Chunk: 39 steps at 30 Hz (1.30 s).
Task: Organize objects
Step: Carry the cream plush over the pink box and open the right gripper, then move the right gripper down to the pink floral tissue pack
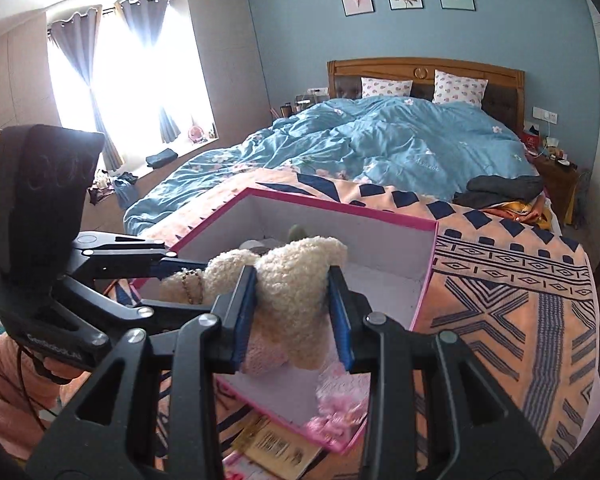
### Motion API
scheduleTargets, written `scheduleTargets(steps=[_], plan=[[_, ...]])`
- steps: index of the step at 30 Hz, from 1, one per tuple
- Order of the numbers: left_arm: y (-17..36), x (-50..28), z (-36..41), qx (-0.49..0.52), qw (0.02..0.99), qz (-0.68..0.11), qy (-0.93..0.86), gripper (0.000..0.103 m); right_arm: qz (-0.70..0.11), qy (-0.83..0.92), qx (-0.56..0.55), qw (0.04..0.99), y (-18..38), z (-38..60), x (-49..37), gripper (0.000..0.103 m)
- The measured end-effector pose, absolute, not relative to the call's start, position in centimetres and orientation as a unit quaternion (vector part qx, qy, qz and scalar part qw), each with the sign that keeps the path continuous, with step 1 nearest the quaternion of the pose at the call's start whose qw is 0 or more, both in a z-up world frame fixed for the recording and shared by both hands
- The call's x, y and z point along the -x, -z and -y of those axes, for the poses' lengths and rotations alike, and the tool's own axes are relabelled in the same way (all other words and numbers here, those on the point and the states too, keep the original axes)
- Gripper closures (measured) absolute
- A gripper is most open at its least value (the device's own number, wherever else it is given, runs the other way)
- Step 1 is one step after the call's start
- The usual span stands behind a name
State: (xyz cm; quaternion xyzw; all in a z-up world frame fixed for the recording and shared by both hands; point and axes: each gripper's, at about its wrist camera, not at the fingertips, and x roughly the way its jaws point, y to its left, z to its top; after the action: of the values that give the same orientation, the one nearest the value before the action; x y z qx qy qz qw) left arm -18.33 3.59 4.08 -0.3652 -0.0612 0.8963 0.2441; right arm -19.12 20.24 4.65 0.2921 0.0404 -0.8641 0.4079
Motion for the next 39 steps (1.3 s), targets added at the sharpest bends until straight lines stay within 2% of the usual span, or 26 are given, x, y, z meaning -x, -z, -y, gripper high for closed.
scheduleTargets(steps=[10,13,17,21,30,39], plan=[[-1.0,22.7,-4.2,0.429,0.21,0.063,-0.877,0.058,-0.067,0.857,-0.334,0.386,-1.9,-18.8,24.2,0.063],[-0.7,22.9,-4.3,0.438,0.204,0.064,-0.873,0.057,-0.098,0.872,-0.334,0.344,-1.4,-18.2,24.6,0.06],[-0.8,22.2,-4.3,0.433,0.196,0.056,-0.878,0.056,-0.1,0.875,-0.331,0.34,-0.9,-18.3,24.4,0.06],[-1.0,20.5,-4.5,0.418,0.199,0.049,-0.885,0.054,-0.084,0.876,-0.327,0.344,-1.0,-19.3,23.6,0.06],[-3.1,14.9,-4.2,0.356,0.216,0.041,-0.908,0.041,-0.037,0.875,-0.305,0.373,-2.3,-22.0,19.6,0.06],[-3.8,7.8,-3.8,0.313,0.214,0.026,-0.925,0.038,0.002,0.874,-0.278,0.398,-2.6,-25.4,13.5,0.06]])
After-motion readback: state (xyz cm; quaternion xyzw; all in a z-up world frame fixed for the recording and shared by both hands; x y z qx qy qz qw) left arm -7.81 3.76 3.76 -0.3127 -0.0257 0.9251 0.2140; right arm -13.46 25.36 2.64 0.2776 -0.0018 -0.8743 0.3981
